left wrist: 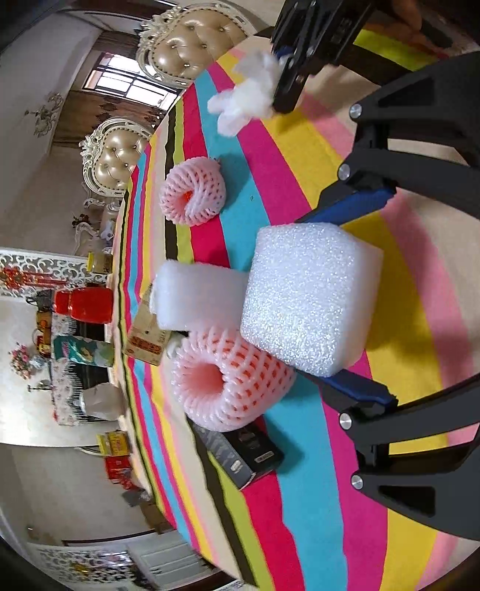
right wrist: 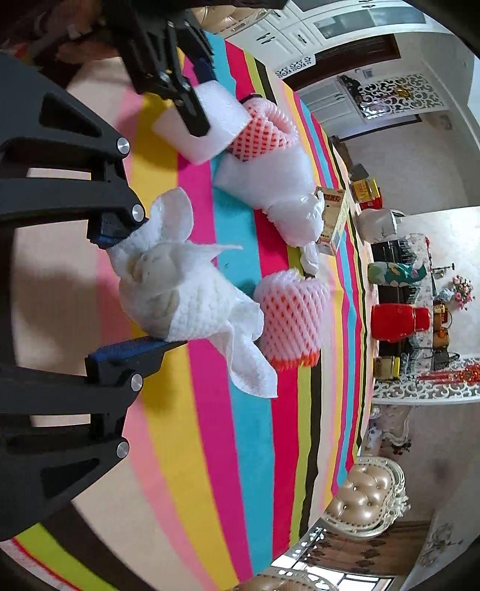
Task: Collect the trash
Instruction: 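Lift the foam block and tissue off the table with both grippers, then carry the foam block and tissue over the pink bin with both grippers, then open both grippers over the pink bin to drop foam block and tissue, then move both tools back over the trash on the table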
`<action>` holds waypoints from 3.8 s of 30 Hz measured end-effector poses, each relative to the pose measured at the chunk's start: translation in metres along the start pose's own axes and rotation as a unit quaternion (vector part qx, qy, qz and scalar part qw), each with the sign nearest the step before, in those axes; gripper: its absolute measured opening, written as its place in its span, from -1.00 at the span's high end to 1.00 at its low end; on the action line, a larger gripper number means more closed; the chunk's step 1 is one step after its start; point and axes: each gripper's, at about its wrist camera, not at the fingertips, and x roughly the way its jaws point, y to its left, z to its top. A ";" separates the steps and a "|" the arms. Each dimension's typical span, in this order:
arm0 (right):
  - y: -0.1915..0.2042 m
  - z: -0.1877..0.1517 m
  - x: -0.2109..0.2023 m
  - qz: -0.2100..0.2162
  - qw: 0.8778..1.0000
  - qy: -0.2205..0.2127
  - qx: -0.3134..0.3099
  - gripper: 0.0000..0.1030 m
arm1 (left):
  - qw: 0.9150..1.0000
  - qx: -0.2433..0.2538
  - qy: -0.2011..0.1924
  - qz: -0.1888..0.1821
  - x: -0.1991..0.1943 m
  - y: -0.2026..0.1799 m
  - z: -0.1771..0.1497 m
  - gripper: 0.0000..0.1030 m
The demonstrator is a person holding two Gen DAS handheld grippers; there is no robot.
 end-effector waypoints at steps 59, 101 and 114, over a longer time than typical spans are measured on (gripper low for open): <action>-0.235 -0.190 -0.248 -0.259 0.934 -0.112 0.219 0.25 | 0.897 0.279 -0.079 -0.334 -0.091 -0.373 -0.042 -0.34; -0.248 -0.207 -0.257 -0.277 0.929 -0.106 0.222 -0.32 | 0.925 0.233 -0.054 -0.296 -0.061 -0.371 -0.012 -0.91; -0.157 -0.130 -0.184 -0.185 0.970 -0.095 0.129 -0.60 | 0.962 0.198 -0.107 -0.154 -0.061 -0.217 0.003 -0.91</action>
